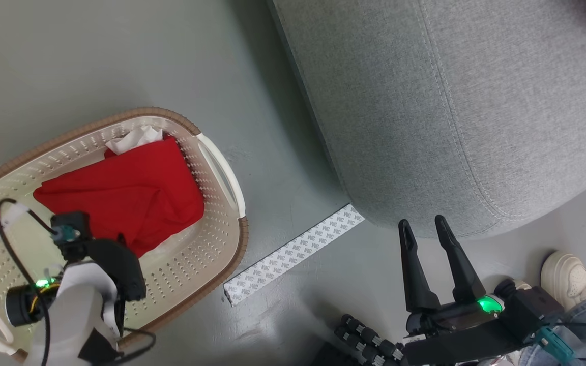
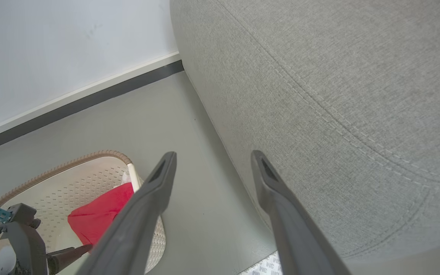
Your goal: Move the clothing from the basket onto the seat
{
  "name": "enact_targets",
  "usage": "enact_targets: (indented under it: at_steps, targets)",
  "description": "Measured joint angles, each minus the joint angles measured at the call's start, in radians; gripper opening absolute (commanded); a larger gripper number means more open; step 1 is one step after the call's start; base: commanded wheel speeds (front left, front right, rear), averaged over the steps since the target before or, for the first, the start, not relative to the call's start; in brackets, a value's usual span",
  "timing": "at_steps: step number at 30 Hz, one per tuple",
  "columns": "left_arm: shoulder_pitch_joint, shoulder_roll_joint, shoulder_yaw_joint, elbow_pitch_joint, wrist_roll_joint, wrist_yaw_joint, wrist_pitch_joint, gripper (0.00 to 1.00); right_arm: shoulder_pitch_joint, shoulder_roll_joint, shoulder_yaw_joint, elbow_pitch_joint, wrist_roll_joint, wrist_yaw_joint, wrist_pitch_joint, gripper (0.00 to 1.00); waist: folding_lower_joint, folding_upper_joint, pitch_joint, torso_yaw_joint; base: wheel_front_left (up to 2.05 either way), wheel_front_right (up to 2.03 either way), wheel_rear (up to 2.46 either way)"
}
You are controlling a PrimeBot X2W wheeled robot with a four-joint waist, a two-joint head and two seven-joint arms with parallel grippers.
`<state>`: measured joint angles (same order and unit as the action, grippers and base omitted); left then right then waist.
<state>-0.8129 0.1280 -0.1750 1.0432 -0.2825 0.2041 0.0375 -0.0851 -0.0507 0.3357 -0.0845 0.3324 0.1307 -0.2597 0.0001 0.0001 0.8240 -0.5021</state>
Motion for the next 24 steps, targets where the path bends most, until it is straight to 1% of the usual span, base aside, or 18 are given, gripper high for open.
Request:
enact_targets:
  at_steps: [5, 13, 15, 17, 22, 24]
  targets:
    - [-0.035, -0.008, 0.007, 0.030, -0.026, -0.010, -0.010, 1.00, 0.015, 0.000, -0.011, -0.021, -0.002, 0.000, 0.000, 1.00, 0.0000, 0.0000, 0.017, 0.006, 0.00, 0.00, 0.00]
    - [-0.089, -0.020, 0.012, 0.076, -0.046, -0.011, -0.030, 1.00, 0.036, 0.000, -0.008, -0.046, -0.030, 0.000, 0.000, 1.00, 0.0000, 0.0000, 0.047, 0.022, 0.00, 0.00, 0.00]
    - [-0.100, -0.023, 0.011, 0.096, -0.052, -0.028, -0.039, 1.00, 0.041, 0.000, -0.007, -0.054, -0.045, 0.000, 0.000, 1.00, 0.0000, -0.0001, 0.055, 0.031, 0.00, 0.00, 0.00]
    - [-0.108, -0.028, 0.011, 0.112, -0.057, -0.035, -0.043, 1.00, 0.057, 0.000, -0.005, -0.062, -0.053, 0.000, 0.000, 1.00, 0.0000, 0.0000, 0.059, 0.036, 0.00, 0.00, 0.00]
    - [-0.122, -0.045, 0.004, 0.140, -0.075, -0.080, -0.060, 1.00, 0.083, 0.000, -0.011, -0.080, -0.072, 0.000, 0.000, 1.00, -0.0001, -0.0001, 0.064, 0.044, 0.00, 0.00, 0.00]
    - [-0.134, -0.050, 0.001, 0.152, -0.081, -0.087, -0.064, 1.00, 0.095, 0.000, -0.013, -0.088, -0.082, 0.000, 0.000, 1.00, 0.0000, -0.0001, 0.066, 0.048, 0.00, 0.00, 0.00]
